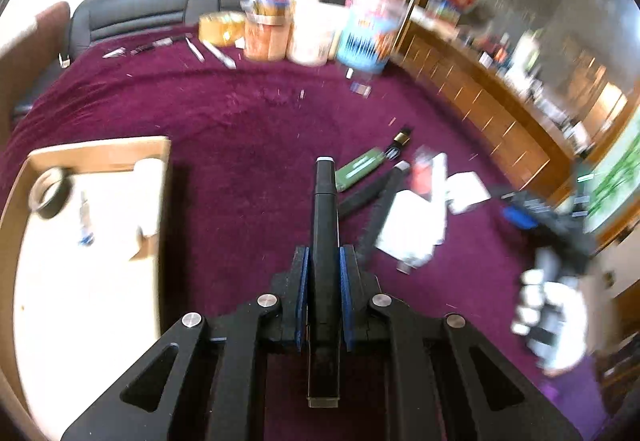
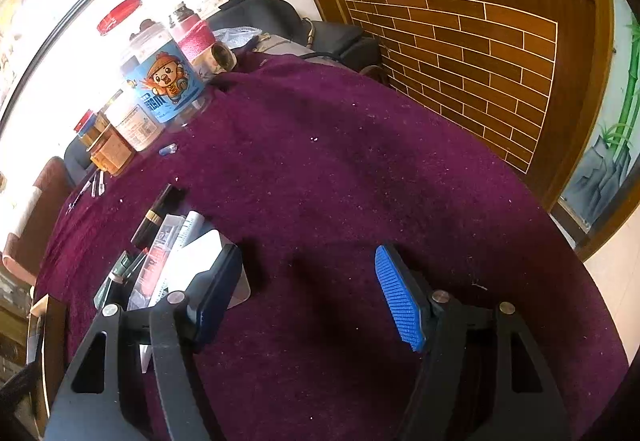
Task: Organize rigid objects
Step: 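Carry black marker toward tray with left tool while right grasps yellow pencil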
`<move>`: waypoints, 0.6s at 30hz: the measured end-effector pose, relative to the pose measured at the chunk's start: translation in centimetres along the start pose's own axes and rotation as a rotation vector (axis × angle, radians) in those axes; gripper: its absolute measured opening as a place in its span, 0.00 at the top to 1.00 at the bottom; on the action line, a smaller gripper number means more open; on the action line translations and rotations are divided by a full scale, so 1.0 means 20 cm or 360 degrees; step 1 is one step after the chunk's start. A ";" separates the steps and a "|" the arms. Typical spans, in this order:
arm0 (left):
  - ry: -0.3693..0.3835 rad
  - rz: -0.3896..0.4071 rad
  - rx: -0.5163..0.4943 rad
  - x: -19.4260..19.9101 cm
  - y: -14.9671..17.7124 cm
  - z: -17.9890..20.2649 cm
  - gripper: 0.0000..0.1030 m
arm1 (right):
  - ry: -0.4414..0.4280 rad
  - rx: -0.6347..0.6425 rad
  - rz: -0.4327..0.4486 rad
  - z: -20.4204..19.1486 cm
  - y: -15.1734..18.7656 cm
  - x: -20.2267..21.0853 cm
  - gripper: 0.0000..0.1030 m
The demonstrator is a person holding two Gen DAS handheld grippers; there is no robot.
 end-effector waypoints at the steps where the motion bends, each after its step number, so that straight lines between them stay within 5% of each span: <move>1: 0.0030 0.0052 0.0017 0.09 0.02 0.00 0.89 | -0.0002 -0.0002 0.0000 0.00 0.00 0.00 0.33; 8: 0.0095 0.0353 0.0147 0.62 0.27 -0.10 0.89 | -0.0061 -0.0023 -0.0008 0.02 0.00 0.01 0.30; 11: 0.0083 0.0406 0.0226 0.77 0.38 -0.19 0.89 | 0.0041 0.0123 -0.0031 -0.05 0.02 0.06 0.31; 18: 0.0073 0.0470 0.0323 0.86 0.51 -0.33 0.89 | -0.0421 0.0664 0.0058 -0.60 0.27 0.49 0.30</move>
Point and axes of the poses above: each gripper's, at about its wrist camera, not at the fingertips, and x roughly against the way its jaws point, z to its right, y to its underside, the point moved 3 cm from there along -x, roughly the way its jaws point, and after that the axes turned 13 degrees about y, right-handed, at the moved point
